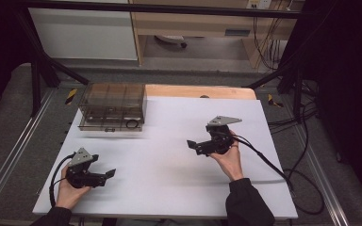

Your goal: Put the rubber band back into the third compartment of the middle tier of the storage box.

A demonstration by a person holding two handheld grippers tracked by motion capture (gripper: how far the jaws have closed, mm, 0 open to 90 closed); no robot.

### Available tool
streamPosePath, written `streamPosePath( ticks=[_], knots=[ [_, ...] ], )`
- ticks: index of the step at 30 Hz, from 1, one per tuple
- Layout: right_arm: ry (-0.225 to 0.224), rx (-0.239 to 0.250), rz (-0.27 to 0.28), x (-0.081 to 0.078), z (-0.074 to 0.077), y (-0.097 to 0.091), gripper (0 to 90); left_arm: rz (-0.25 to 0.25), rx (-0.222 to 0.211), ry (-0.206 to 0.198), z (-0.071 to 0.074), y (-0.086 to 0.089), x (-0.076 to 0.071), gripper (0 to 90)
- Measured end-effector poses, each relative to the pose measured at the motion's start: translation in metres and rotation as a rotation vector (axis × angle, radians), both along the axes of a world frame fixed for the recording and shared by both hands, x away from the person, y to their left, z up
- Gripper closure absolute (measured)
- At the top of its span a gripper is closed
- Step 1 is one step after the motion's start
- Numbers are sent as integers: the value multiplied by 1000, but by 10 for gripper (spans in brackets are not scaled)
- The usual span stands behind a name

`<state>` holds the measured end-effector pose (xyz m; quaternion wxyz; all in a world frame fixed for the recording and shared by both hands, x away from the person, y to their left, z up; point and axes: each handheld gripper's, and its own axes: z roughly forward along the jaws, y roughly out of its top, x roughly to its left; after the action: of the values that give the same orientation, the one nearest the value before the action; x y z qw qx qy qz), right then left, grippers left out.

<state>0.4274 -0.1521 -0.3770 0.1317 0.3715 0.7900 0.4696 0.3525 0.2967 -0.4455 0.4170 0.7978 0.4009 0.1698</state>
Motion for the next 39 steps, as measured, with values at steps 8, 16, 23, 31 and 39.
streamPosePath(
  ticks=[8,16,23,31,39],
  knots=[
    [9,12,-20,-13,-15,-41,6,-2,6,3,0,0,0,57],
    [43,13,-26,-27,-32,-69,6,-2,7,4,-1,-1,0,58],
    [59,4,-16,-40,-46,-87,6,-5,10,5,-1,-1,0,59],
    [54,28,4,-54,-59,-109,6,-9,12,5,-1,-1,0,60],
    [60,70,1,-63,-70,-128,7,-16,16,6,-2,-1,0,63]
  ],
)
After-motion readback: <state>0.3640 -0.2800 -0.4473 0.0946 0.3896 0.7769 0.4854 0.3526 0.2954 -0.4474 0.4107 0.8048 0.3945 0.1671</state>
